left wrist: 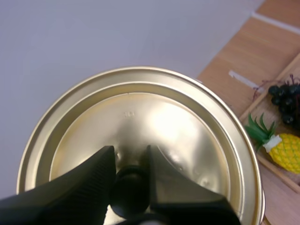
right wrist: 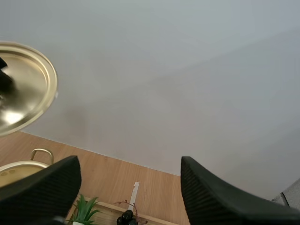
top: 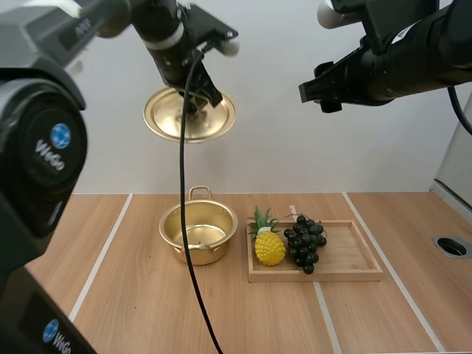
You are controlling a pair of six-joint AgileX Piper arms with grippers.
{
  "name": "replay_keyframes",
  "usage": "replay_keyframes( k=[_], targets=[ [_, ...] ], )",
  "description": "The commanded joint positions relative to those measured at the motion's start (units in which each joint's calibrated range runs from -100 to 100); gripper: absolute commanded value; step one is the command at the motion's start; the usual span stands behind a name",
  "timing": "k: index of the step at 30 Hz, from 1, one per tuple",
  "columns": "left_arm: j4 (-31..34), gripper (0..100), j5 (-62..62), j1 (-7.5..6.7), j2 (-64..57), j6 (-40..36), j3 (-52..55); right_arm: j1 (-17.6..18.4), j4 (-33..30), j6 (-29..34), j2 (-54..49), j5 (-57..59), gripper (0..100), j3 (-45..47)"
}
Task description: Open the pot, put the grape inside, and close it
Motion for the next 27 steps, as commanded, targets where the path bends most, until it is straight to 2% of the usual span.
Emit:
replay_keyframes(
  k=[1,3,10,18,24,27],
  targets=[
    [0.0,0,0.0,0.05,-5.7,-3.0,-3.1,-0.2,0.3,-0.6,-0.4,0.3,100,-0.4],
    [0.2,0,-2.2,0.05,-9.7,-4.5,-4.5,-0.2,0.3,-0.6,-0.4,1.2,100,-0.4],
    [0.3,0,-21.5,0.05,-21.2,-7.4,-8.4,-0.2,0.3,-0.5,-0.4,3.8,100,-0.4],
    [0.9,0,-46.9,0.05,-30.1,-7.5,-8.6,-0.2,0.3,0.2,7.0,14.7,100,-0.4],
    [8.5,0,-59.2,0.05,-31.5,-13.2,-8.6,-0.2,0.1,1.7,15.7,19.5,100,-0.4],
    [10.2,0,-62.6,0.05,-31.7,-15.2,-8.6,-0.2,0.1,2.5,20.6,20.7,100,-0.4]
  ],
)
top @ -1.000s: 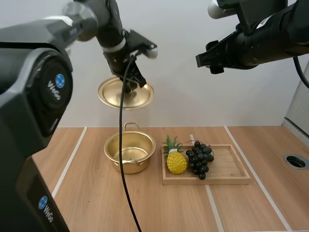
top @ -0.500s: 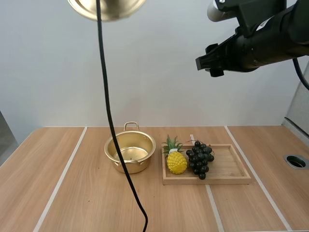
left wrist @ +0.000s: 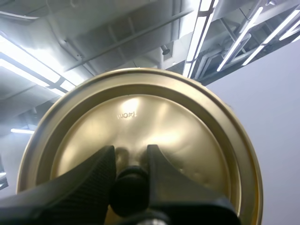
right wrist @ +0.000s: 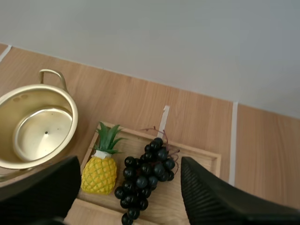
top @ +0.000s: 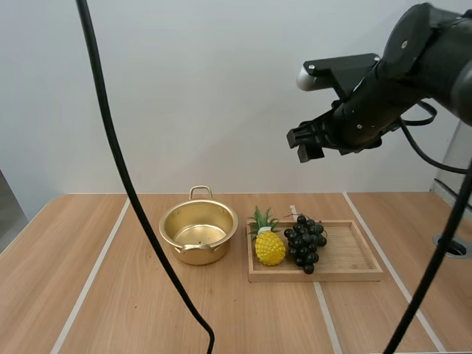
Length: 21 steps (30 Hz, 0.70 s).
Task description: Open the pot, put the grape inside, and close it
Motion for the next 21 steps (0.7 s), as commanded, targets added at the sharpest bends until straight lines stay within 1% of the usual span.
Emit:
replay_keyframes(
  k=[1,9,15,21],
  targets=[
    [2.1,0,-5.8,0.05,-0.3,-2.3,-0.3,-0.2,0.1,1.3,4.2,1.8,100,-0.4],
    [2.1,0,-6.6,0.05,-0.3,-2.3,-0.3,-0.2,0.0,3.0,14.8,1.0,100,-0.4],
    [2.1,0,-6.6,0.05,-0.3,-2.3,-0.3,-0.2,0.1,7.2,21.3,-3.8,100,-0.4],
    [2.1,0,-6.0,0.05,-0.3,-2.3,-0.3,-0.2,0.2,9.2,27.2,-5.9,100,-0.4]
  ],
)
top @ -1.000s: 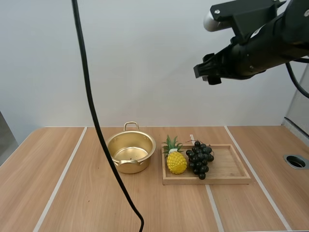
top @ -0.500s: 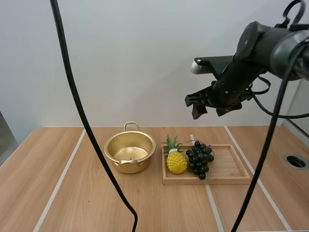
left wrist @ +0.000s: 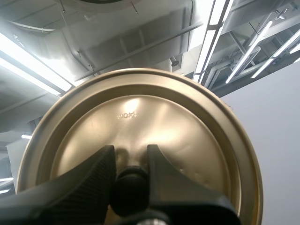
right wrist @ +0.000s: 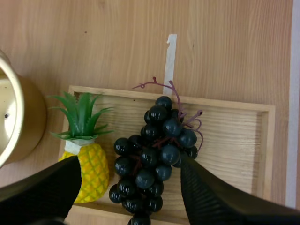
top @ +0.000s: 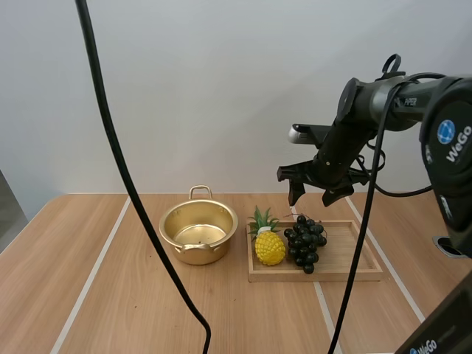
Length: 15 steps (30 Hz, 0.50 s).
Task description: Open the pot, put the grape inside, and close it
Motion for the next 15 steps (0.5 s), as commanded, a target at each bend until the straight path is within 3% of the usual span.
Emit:
replay_keyframes(
  k=[1,15],
  targets=[
    [0.9,0,-1.1,0.05,-0.3,-0.6,-0.3,-0.2,0.2,1.9,2.1,-1.4,100,-0.4],
    [0.9,0,3.5,0.05,-0.3,-0.6,-0.3,-0.2,0.1,3.0,9.5,-12.8,100,3.1]
  ],
)
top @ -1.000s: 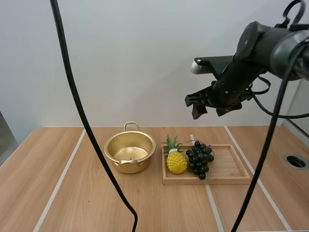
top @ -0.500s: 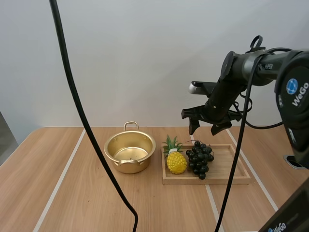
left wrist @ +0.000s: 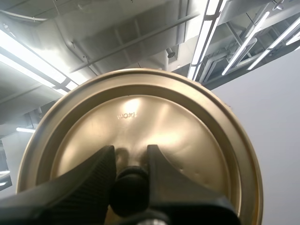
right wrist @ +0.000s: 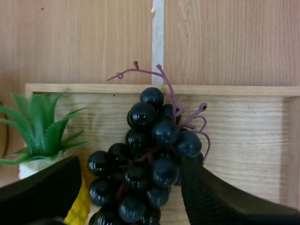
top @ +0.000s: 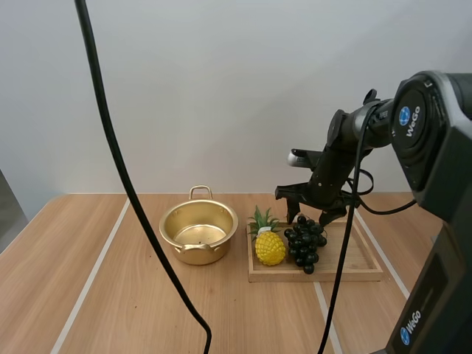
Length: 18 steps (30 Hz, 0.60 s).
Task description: Open the pot, put the grape inside, and close it
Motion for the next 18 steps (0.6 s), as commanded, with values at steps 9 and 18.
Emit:
replay_keyframes(
  k=[9,18],
  targets=[
    [0.9,0,-0.3,0.05,-0.3,-0.6,-0.3,-0.7,-0.3,0.5,4.0,-5.5,100,0.3],
    [0.9,0,-0.3,0.05,-0.3,-0.3,-0.3,-0.9,-0.8,0.4,8.1,-6.1,100,0.4]
  ],
)
